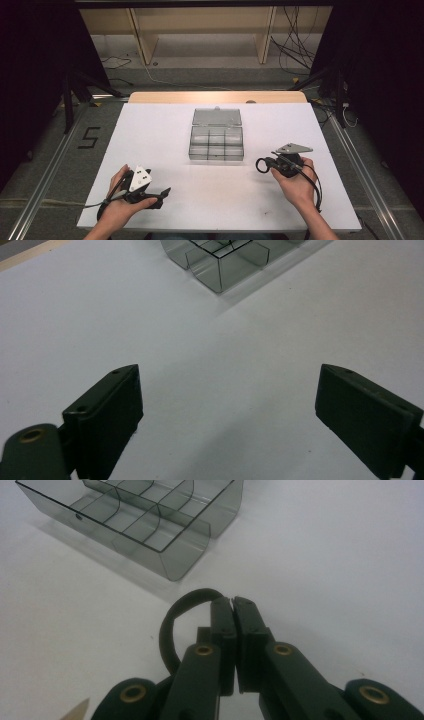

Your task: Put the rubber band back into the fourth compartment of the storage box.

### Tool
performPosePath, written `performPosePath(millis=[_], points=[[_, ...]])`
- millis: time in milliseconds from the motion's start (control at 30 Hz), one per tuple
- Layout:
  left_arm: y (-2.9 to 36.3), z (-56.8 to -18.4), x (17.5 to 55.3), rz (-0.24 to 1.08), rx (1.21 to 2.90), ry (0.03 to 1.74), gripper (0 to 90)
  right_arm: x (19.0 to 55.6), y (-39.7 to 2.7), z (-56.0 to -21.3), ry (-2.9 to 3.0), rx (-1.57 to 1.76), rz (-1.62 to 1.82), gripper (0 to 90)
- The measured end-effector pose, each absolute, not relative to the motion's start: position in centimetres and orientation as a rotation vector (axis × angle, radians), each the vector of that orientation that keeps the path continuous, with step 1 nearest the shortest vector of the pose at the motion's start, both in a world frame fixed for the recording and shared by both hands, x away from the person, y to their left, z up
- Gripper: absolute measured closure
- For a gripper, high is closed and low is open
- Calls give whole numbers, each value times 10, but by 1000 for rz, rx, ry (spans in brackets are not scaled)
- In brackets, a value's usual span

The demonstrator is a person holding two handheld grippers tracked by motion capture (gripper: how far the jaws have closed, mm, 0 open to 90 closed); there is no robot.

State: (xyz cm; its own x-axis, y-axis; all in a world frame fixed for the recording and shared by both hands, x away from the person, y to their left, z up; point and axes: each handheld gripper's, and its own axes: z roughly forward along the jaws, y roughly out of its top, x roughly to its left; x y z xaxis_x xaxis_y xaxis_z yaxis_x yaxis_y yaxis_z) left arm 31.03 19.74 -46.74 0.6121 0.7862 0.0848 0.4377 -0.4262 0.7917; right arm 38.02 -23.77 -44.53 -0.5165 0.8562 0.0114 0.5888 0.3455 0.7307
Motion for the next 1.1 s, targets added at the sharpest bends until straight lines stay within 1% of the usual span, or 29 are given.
performPosePath(millis=[1100], points=[[197,-467,311,584,2078,955,113,394,-205,-440,2240,1227,999,888]])
